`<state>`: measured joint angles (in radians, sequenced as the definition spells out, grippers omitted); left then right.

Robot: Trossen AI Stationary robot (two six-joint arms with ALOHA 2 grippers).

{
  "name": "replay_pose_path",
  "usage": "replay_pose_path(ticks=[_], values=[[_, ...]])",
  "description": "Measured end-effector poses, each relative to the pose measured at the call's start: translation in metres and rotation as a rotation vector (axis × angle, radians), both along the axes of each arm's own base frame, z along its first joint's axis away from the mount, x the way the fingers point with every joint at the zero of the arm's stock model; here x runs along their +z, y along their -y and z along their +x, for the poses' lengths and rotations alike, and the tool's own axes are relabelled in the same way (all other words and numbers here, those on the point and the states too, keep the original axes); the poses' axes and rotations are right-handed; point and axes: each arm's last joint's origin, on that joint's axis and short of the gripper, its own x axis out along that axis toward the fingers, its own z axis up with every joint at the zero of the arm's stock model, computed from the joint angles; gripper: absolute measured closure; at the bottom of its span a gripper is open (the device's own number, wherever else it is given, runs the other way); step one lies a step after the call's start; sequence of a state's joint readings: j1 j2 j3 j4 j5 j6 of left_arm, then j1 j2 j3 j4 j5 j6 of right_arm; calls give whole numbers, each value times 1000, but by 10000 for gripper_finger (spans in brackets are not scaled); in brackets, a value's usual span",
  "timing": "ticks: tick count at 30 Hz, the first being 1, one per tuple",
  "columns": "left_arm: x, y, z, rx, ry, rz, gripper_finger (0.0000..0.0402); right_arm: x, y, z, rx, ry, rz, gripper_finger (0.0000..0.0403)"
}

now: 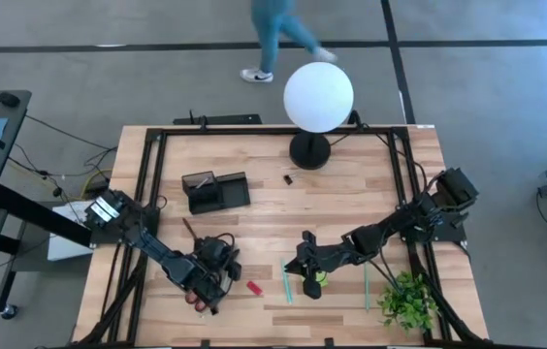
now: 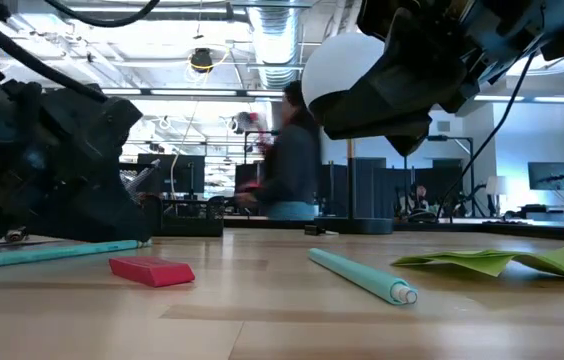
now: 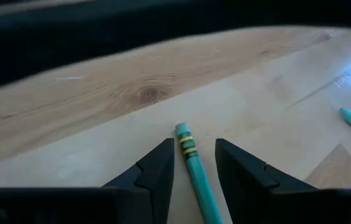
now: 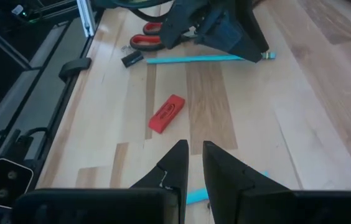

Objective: Pick and place office supplies into organizer
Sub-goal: Put the left blue pencil into the black desk organizer

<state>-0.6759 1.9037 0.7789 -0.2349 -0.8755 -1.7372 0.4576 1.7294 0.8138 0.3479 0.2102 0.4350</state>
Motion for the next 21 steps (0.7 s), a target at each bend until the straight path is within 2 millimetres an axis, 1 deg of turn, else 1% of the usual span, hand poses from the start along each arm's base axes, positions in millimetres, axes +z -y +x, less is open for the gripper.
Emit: replay_pose_path(ticks=[3,8,13,21], values=[[4,5,6,-22,-27,14,285,0,0,0,0,-4,-1,360],[16,11,20,-64,-120,7,285,0,0,0,0,-3,-1,360],[25,10,32,-80,-204,-62,285,0,0,0,0,-4,-1,360],[25,9,31,-51,-205,-73,285,0,0,0,-1,-4,0,360]])
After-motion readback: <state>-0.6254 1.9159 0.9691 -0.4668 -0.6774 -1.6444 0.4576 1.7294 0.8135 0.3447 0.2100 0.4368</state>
